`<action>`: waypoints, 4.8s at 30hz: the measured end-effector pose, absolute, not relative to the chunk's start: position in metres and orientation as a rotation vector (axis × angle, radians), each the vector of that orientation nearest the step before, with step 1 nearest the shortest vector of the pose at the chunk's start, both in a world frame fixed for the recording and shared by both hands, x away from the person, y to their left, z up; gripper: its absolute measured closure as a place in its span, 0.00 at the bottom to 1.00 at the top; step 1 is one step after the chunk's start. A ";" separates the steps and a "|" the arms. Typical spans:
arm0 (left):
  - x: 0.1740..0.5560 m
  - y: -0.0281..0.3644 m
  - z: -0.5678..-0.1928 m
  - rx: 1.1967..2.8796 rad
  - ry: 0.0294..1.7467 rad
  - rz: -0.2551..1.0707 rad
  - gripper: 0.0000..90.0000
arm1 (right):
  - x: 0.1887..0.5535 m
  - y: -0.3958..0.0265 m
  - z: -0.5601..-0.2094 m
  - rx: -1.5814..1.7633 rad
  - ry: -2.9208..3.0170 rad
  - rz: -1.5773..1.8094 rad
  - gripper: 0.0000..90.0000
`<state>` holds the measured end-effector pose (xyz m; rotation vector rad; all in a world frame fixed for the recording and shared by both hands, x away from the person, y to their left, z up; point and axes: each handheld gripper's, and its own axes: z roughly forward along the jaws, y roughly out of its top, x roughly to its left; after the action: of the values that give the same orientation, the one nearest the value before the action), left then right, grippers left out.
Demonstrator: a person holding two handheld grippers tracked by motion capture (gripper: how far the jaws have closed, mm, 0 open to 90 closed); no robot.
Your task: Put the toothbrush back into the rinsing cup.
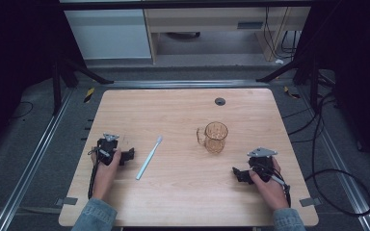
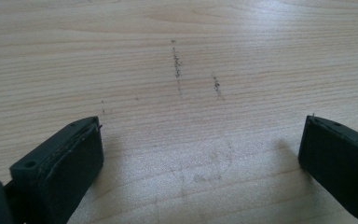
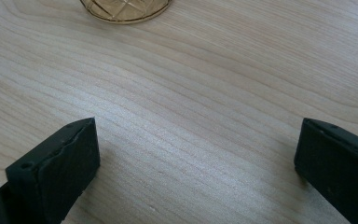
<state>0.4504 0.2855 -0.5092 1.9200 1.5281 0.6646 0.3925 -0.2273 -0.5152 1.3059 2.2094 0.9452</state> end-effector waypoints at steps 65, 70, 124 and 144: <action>0.426 0.209 -0.438 2.347 1.075 0.684 0.12 | 0.392 -0.227 -0.515 1.305 2.210 0.943 0.01; 0.433 0.211 -0.428 2.381 1.134 0.639 0.14 | 0.392 -0.227 -0.515 1.311 2.208 0.942 0.00; 0.507 0.172 -0.456 2.672 1.276 0.171 0.67 | 0.391 -0.226 -0.515 1.334 2.186 0.933 0.00; 0.514 0.158 -0.458 2.704 1.317 0.147 0.72 | 0.391 -0.226 -0.515 1.335 2.185 0.933 0.00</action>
<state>0.5139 0.1585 -0.4581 2.7043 1.3167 0.1474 0.3913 -0.2256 -0.5151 1.3346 2.1855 0.9335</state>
